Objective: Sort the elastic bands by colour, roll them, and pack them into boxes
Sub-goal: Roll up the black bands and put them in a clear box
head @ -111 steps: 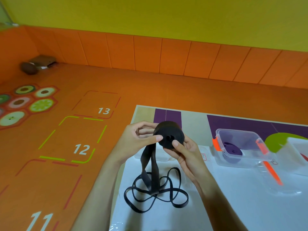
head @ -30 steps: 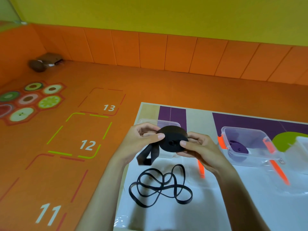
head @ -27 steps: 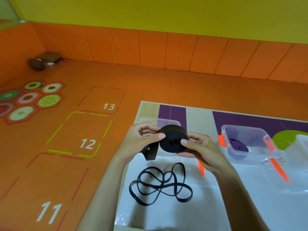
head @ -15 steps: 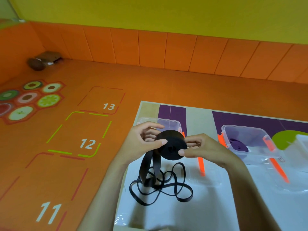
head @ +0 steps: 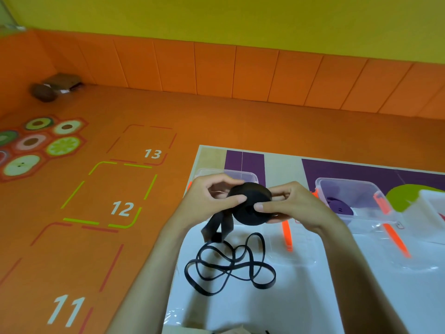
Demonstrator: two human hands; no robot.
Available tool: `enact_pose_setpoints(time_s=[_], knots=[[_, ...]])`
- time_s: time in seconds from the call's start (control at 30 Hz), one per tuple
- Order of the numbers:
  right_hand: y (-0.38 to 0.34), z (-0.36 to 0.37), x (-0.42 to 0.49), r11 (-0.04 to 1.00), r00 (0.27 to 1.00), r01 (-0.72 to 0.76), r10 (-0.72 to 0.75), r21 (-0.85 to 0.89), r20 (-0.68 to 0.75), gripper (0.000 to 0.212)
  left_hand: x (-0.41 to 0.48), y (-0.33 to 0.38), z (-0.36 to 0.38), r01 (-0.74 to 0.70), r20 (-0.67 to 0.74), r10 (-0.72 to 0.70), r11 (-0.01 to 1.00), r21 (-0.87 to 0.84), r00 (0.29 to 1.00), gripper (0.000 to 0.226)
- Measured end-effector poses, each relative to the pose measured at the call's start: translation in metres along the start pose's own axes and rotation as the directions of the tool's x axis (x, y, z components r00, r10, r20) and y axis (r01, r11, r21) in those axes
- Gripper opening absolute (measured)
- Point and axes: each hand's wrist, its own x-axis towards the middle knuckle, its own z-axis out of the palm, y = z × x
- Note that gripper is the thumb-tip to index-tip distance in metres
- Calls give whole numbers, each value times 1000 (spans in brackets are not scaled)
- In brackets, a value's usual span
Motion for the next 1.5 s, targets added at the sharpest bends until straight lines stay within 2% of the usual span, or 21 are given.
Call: enact_pose_setpoints(time_s=[0.1, 0.2, 0.33, 0.53, 0.67, 0.8, 0.97, 1.07, 1.17, 1.23, 1.3, 1.43, 1.5], knots=[[12, 4, -1, 996, 1000, 10, -7, 90, -30, 52, -6, -7, -4, 34, 21, -32, 995, -98, 999, 37], [18, 10, -4, 991, 1000, 8, -5, 133, -20, 62, -9, -12, -4, 26, -28, -29, 994, -109, 999, 32], [11, 8, -4, 997, 1000, 17, -18, -79, -10, 44, -8, -17, -4, 33, -32, -34, 998, -50, 999, 29], [-6, -4, -4, 993, 994, 106, -105, -43, 33, 33, -2, -9, -2, 10, 29, -9, 999, -35, 1000, 28], [-7, -2, -4, 990, 989, 143, -143, 5, -23, 36, 1, -8, 2, -29, 18, 29, 999, -20, 999, 25], [12, 18, -1, 978, 975, 185, -170, 95, -142, 38, -6, -16, -2, -34, -40, 33, 999, -39, 999, 23], [25, 33, 2, 970, 945, 213, -172, 121, -279, 36, -17, -32, -6, 55, -68, -56, 998, -15, 996, 23], [26, 30, 3, 964, 923, 217, -150, 156, -355, 42, -28, -45, -18, 220, -25, -221, 975, -24, 975, 24], [26, 24, 2, 943, 909, 227, -116, 242, -399, 41, -39, -64, -28, 298, 17, -299, 953, 56, 954, 32], [25, 20, 2, 929, 905, 235, -102, 286, -412, 34, -44, -74, -30, 325, 71, -328, 944, 58, 942, 27], [25, 15, 2, 917, 899, 237, -82, 320, -429, 29, -49, -82, -30, 340, 145, -336, 940, -1, 931, 30], [28, 2, 1, 914, 875, 221, -32, 340, -483, 27, -55, -92, -33, 388, 280, -321, 893, -230, 905, 37], [31, -3, 0, 902, 864, 219, -2, 372, -504, 30, -56, -97, -34, 397, 286, -315, 867, -301, 905, 39]])
